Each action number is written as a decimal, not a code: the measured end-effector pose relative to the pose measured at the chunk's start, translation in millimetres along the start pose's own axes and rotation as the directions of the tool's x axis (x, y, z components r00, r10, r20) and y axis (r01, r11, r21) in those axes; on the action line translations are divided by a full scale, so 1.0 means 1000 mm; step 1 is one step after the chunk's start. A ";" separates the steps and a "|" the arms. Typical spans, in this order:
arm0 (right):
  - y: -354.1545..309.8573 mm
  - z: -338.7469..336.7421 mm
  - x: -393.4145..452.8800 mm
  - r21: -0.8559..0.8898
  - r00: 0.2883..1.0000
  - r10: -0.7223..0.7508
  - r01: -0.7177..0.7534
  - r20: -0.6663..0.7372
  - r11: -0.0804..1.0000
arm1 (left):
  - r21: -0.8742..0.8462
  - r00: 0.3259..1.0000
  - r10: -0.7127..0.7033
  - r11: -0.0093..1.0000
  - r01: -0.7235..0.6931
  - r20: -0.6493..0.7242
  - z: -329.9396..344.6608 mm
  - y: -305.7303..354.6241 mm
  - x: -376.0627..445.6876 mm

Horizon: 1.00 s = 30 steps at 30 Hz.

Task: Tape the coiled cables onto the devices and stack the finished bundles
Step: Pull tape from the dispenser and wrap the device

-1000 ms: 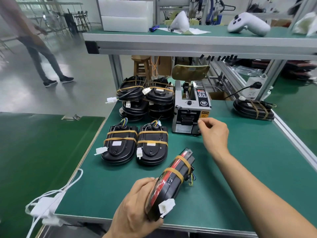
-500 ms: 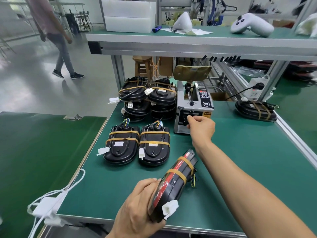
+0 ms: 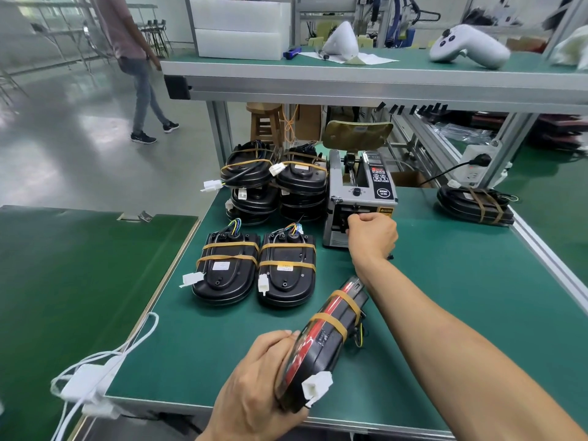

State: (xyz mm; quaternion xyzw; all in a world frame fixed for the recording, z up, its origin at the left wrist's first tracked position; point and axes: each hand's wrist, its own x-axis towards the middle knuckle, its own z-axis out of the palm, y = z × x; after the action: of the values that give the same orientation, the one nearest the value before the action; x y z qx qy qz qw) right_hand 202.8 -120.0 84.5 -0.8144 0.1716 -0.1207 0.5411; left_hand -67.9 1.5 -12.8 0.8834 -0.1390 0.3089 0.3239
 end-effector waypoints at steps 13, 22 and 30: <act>-0.001 0.003 0.001 0.029 1.000 0.018 -0.018 -0.007 0.999 | -0.012 1.000 -0.013 1.000 0.013 0.020 0.004 -0.007 -0.005; 0.016 -0.009 -0.007 0.102 0.998 -0.013 0.007 0.063 0.995 | -0.068 1.000 0.011 0.998 -0.011 0.006 0.002 -0.003 0.000; 0.058 -0.058 -0.006 0.374 0.957 -0.113 0.005 0.266 0.927 | -0.082 1.000 0.006 0.997 -0.004 0.023 0.001 -0.004 0.001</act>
State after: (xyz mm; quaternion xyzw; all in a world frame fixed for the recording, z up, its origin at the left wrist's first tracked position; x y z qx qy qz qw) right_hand 166.6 -186.9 53.2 -0.7117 0.0420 -0.0497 0.6995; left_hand -65.2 3.4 -14.7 0.8725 -0.1575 0.2932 0.3576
